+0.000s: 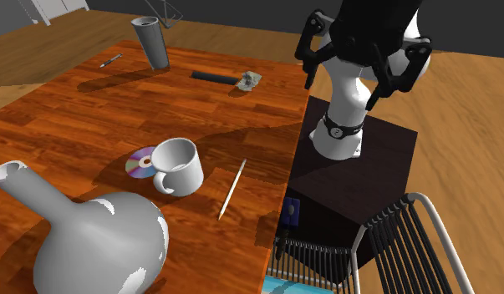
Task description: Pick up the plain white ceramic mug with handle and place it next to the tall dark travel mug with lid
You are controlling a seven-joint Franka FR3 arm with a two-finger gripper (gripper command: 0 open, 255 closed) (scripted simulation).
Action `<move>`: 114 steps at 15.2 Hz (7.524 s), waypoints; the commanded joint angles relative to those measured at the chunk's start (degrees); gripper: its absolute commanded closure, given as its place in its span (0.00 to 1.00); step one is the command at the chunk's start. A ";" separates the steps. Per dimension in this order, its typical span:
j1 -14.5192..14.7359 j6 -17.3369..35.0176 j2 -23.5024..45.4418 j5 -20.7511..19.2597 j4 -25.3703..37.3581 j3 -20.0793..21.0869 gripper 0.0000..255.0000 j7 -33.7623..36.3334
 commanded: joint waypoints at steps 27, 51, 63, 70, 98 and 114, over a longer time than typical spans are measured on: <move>-7.64 28.81 40.88 -0.98 10.89 -21.04 0.00 -27.36; -7.78 32.40 42.50 -0.55 8.86 -21.19 1.00 -27.74; -7.63 23.13 37.80 -1.80 13.59 -20.89 1.00 -27.04; -7.54 17.75 35.90 -2.17 17.15 -20.65 1.00 -26.88; -7.17 -3.82 34.67 -2.04 37.53 -19.99 1.00 -27.63; -15.18 -4.09 33.12 -5.40 38.08 -31.13 1.00 -46.60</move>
